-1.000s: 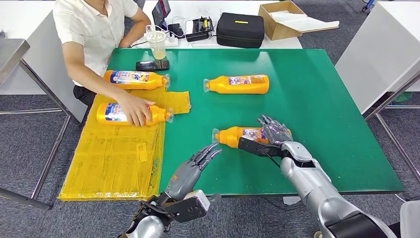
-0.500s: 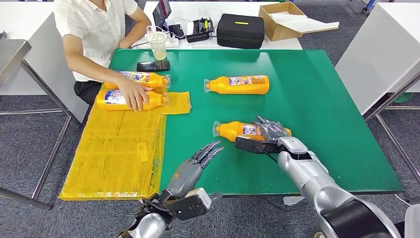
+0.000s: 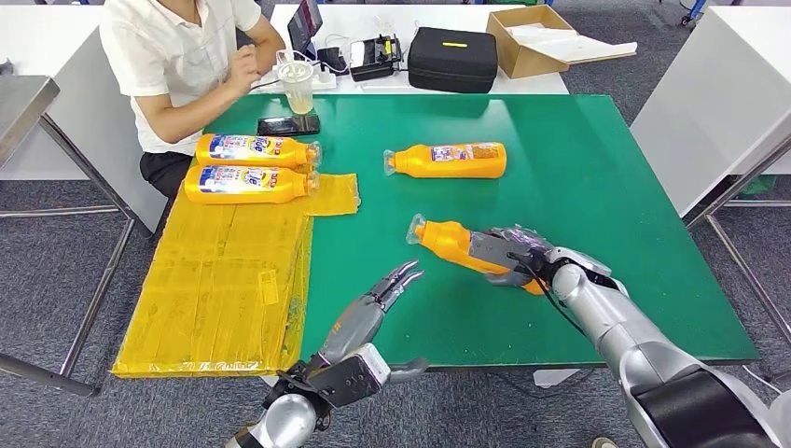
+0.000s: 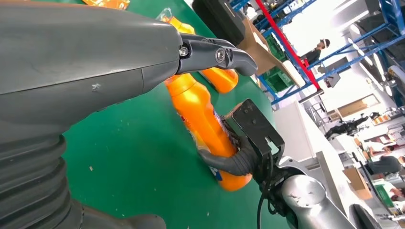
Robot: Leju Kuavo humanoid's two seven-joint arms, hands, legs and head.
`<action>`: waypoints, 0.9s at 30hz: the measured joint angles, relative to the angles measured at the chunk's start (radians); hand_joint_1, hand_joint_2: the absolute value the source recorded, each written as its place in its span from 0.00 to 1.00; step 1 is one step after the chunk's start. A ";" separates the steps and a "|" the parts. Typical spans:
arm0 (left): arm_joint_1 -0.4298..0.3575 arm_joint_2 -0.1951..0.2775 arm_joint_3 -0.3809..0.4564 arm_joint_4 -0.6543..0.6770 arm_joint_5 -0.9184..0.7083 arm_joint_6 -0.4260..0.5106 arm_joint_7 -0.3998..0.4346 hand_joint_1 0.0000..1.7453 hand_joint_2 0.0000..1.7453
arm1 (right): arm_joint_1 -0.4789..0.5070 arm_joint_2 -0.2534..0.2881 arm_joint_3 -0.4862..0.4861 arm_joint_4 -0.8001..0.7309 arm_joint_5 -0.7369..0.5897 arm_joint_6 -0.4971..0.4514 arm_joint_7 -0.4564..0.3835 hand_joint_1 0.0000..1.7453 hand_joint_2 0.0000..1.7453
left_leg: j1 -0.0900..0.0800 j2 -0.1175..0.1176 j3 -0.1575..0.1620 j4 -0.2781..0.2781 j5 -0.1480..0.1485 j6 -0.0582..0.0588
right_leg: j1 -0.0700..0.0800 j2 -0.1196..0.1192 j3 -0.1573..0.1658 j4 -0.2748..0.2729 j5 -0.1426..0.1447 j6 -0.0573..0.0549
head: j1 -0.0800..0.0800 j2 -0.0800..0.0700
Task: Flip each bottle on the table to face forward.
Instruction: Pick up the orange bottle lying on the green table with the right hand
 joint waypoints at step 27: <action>0.059 -0.087 0.184 0.034 1.011 0.098 0.082 0.00 1.00 | 0.235 0.028 0.043 -0.626 -0.345 -0.194 -0.135 1.00 1.00 | 0.001 -0.002 -0.009 0.000 0.001 0.000 | 0.001 -0.003 -0.007 0.001 0.000 0.000 | 0.000 0.000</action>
